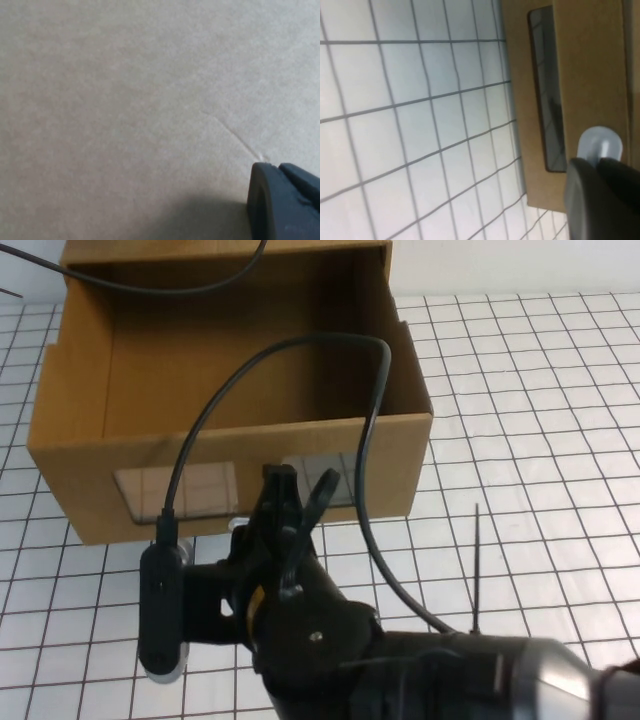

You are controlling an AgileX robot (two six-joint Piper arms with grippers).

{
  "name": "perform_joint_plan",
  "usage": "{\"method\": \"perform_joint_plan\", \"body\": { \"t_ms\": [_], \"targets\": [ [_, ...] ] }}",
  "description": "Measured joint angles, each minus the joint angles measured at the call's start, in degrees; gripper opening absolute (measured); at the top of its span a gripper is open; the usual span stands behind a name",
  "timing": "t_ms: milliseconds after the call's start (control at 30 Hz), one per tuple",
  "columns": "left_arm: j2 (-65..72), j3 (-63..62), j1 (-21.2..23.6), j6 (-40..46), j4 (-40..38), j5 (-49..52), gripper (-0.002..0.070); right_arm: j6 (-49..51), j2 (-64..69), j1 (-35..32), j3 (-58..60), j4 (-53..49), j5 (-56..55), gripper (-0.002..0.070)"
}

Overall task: Open the shoe box
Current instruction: 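Pull the top drawer of the cardboard box fully open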

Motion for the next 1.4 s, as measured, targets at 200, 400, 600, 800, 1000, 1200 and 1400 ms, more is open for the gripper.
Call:
{"method": "perform_joint_plan", "body": {
  "t_ms": [200,400,600,800,1000,1200,1400],
  "targets": [
    [0.0,0.0,0.0,0.0,-0.1,0.0,-0.0003,-0.1,-2.4,0.8,1.6,3.5,0.4,-0.0003],
    [0.0,0.0,0.0,0.0,-0.1,0.0,-0.0003,0.0,-3.3,1.8,1.6,7.1,2.5,0.0151],
    [-1.4,0.1,0.0,0.0,-1.0,1.1,-0.0003,-0.1,-7.7,5.9,0.5,11.2,7.4,0.0234],
    [-6.5,0.5,0.0,0.1,-2.7,2.4,-0.0002,1.2,-15.4,7.8,0.2,12.6,12.8,0.005],
    [-13.9,0.9,0.0,0.0,-1.0,2.5,-0.0003,2.6,-22.5,-1.1,0.1,14.9,14.3,-0.0007],
    [-24.1,10.3,0.0,-0.3,6.3,2.6,-0.0002,0.8,-29.6,-16.5,0.1,24.0,12.2,-0.0011],
    [-41.2,36.1,0.0,0.6,10.6,-5.4,-0.0002,-8.2,-35.9,-38.3,1.1,41.9,5.7,-0.0013]
  ]
}}
